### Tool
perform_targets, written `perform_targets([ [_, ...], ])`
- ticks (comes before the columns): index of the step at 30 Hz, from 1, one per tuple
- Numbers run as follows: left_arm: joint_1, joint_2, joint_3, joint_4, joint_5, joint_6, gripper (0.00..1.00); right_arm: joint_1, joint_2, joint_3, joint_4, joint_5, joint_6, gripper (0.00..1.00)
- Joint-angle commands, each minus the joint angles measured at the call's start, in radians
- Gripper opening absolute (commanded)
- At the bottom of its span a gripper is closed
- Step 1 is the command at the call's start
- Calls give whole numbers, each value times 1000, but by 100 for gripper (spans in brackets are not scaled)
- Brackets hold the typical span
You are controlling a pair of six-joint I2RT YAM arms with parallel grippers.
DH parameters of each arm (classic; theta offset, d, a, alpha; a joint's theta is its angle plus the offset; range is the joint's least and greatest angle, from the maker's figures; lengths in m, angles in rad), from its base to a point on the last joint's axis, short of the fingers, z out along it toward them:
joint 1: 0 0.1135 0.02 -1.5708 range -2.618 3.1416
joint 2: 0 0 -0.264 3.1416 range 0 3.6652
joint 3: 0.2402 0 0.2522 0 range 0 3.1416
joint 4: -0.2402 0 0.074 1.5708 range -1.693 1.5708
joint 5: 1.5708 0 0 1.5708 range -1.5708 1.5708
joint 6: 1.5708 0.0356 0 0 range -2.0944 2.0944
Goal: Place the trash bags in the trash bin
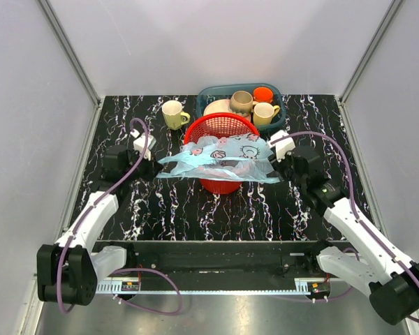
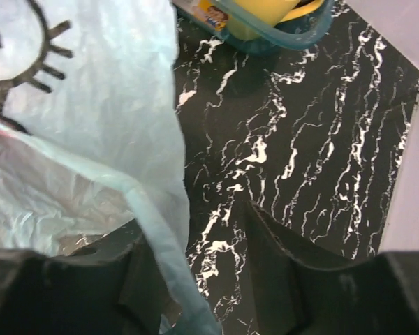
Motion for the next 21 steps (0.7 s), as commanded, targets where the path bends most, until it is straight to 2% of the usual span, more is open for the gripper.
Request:
perform_targets([
  [1, 52, -42, 51, 68, 102, -26, 28, -39, 0, 74, 46, -29, 38, 54],
  [4, 80, -97, 106, -11, 198, -31, 40, -49, -19, 105, -3, -62, 58, 66],
  [5, 95, -114, 124, -68, 230, -37, 52, -53, -25, 139, -24, -78, 69, 69],
  [6, 94, -127, 170, -100, 314, -40, 57, -53, -42, 159, -47, -103, 80, 73],
  [8, 95, -165, 210, -180, 382, -43, 66, -53, -58, 214, -120, -213, 110, 77],
  [9, 94, -176, 228, -190, 435, -55, 68, -53, -68, 228, -141, -247, 123, 77],
  [12, 95, -202, 250, -187, 454, -116, 71, -53, -42, 271, -221, -338, 134, 79],
  [16, 94, -167, 302, -154, 401, -201, 71, -55, 9, 332, -250, -381, 169, 79],
  [21, 34, 17, 445, -118, 251, -262, 68, -53, 146, 427, -215, -408, 274, 77],
])
